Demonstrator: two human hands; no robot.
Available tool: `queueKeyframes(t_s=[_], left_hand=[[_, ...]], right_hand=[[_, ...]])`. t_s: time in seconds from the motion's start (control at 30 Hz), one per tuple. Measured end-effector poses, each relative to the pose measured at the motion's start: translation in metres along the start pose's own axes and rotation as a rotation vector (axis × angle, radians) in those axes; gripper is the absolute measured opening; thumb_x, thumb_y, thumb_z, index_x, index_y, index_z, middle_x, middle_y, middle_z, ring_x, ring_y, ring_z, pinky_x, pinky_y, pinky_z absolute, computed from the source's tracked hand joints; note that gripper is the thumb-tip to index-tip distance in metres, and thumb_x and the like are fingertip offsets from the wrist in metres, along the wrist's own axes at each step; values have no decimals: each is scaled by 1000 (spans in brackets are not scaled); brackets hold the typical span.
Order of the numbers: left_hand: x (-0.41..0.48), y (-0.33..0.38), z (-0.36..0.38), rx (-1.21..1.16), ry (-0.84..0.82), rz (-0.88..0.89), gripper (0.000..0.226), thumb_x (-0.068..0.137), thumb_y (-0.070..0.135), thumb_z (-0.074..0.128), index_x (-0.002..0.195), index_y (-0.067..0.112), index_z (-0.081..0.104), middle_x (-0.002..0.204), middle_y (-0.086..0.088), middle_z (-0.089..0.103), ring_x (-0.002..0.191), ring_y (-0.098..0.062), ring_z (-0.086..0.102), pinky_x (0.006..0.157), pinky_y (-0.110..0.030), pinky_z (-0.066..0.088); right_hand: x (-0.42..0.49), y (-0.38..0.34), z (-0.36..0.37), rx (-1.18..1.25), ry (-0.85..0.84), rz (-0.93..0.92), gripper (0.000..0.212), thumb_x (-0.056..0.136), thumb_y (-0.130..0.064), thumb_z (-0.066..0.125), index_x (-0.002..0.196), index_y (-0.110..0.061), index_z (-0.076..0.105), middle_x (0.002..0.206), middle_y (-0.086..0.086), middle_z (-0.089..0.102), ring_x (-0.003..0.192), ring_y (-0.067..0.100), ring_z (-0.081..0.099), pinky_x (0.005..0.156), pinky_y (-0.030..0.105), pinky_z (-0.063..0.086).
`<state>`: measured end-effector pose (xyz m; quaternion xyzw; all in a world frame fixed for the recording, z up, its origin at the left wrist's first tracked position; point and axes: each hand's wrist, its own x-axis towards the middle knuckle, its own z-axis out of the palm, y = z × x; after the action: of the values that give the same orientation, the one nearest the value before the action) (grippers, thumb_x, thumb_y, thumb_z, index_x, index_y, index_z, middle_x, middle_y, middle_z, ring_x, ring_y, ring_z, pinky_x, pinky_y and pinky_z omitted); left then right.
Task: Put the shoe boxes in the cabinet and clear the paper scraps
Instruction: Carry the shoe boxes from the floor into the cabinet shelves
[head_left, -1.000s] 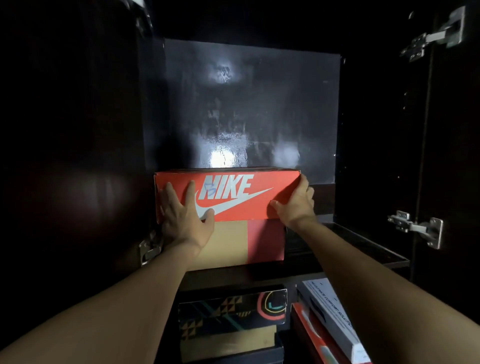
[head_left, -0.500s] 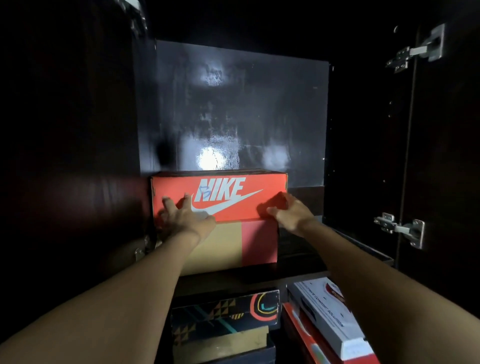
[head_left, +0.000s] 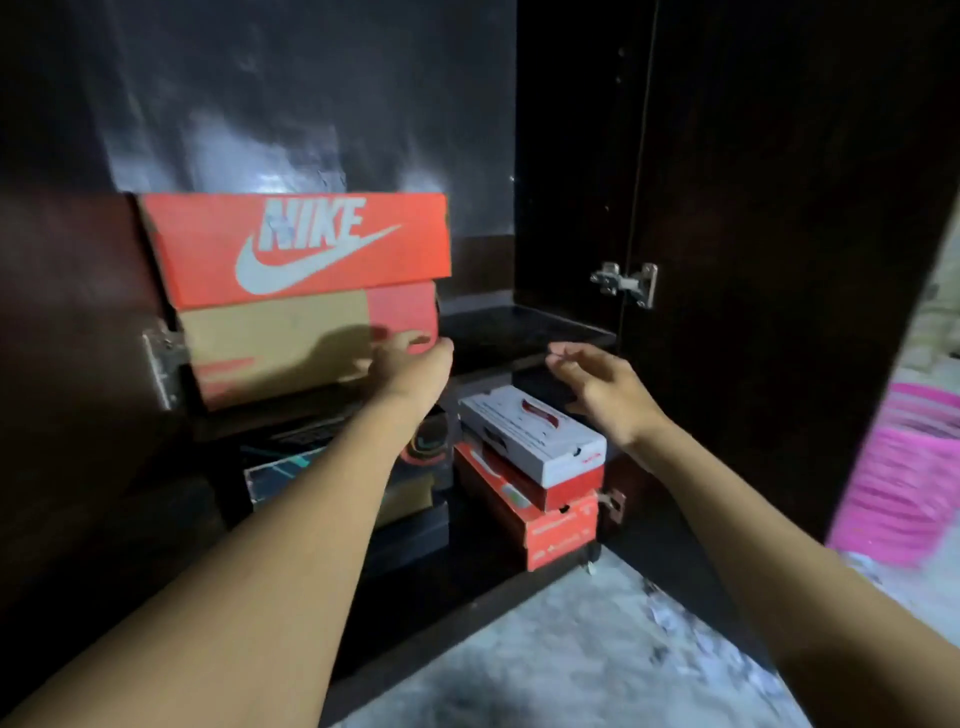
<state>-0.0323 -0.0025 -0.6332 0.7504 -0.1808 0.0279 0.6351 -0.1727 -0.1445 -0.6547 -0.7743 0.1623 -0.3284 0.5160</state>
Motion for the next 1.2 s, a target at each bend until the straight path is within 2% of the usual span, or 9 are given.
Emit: queueKeyframes(t_s=[0.13, 0.23, 0.33, 0.47, 0.7, 0.9, 1.0, 1.07, 1.2], left_hand=[[-53, -30, 54, -36, -288, 12, 5, 89, 26, 63, 85, 27, 67, 95, -4, 73, 93, -23, 68, 80, -32, 51], [-99, -53, 90, -61, -435, -11, 11, 89, 25, 60, 80, 27, 67, 87, -2, 71, 83, -20, 68, 71, -28, 51], [-153, -74, 122, -94, -591, -64, 12, 93, 15, 57, 88, 21, 66, 74, -1, 63, 66, -15, 58, 52, -17, 43], [-214, -91, 170, -27, -836, -64, 13, 95, 15, 54, 98, 17, 66, 72, 0, 61, 60, -13, 55, 38, -9, 38], [-313, -81, 229, 134, -1142, -103, 14, 92, 27, 57, 78, 22, 57, 79, -2, 61, 76, -22, 57, 60, -24, 44], [-403, -133, 240, 381, -1245, -158, 12, 85, 31, 59, 82, 20, 55, 82, -1, 54, 71, -18, 51, 69, -27, 42], [-439, -177, 243, 506, -1247, -194, 65, 74, 47, 59, 131, 18, 51, 129, -10, 55, 113, -31, 56, 96, -37, 48], [-454, -202, 236, 545, -1151, -186, 70, 84, 46, 59, 145, 22, 35, 141, -14, 41, 127, -36, 46, 104, -43, 43], [-471, -244, 212, 486, -1051, -235, 63, 92, 42, 56, 146, 21, 30, 138, -11, 48, 110, -32, 57, 84, -41, 51]], right_hand=[[-57, 54, -38, -180, 162, 76, 34, 97, -28, 57, 127, -13, 62, 115, 0, 65, 107, 12, 60, 95, 29, 49], [-111, 83, -67, -235, 303, 153, 32, 97, -25, 58, 126, -12, 63, 114, 1, 66, 105, 9, 61, 85, 9, 46], [-166, 108, -94, -236, 428, 275, 30, 96, -25, 58, 123, -14, 64, 110, 3, 67, 106, 16, 65, 90, 26, 52], [-237, 130, -133, -323, 545, 386, 27, 92, -25, 60, 114, -12, 69, 101, 3, 69, 100, 24, 69, 75, 30, 48], [-346, 158, -199, -446, 661, 607, 30, 93, -27, 57, 117, -12, 69, 110, 10, 72, 97, 23, 69, 88, 37, 53], [-428, 204, -218, -498, 665, 925, 43, 92, -27, 56, 132, -10, 58, 113, 14, 69, 101, 29, 66, 87, 30, 47], [-455, 234, -215, -582, 588, 1105, 56, 90, -36, 56, 141, -15, 49, 128, 15, 62, 116, 32, 59, 100, 38, 46], [-474, 247, -213, -709, 576, 1229, 63, 90, -48, 50, 146, -20, 40, 149, 16, 41, 137, 34, 39, 112, 50, 33], [-514, 261, -223, -786, 647, 1499, 85, 85, -63, 50, 153, -26, 16, 162, 18, 5, 148, 43, 4, 112, 71, 9]])
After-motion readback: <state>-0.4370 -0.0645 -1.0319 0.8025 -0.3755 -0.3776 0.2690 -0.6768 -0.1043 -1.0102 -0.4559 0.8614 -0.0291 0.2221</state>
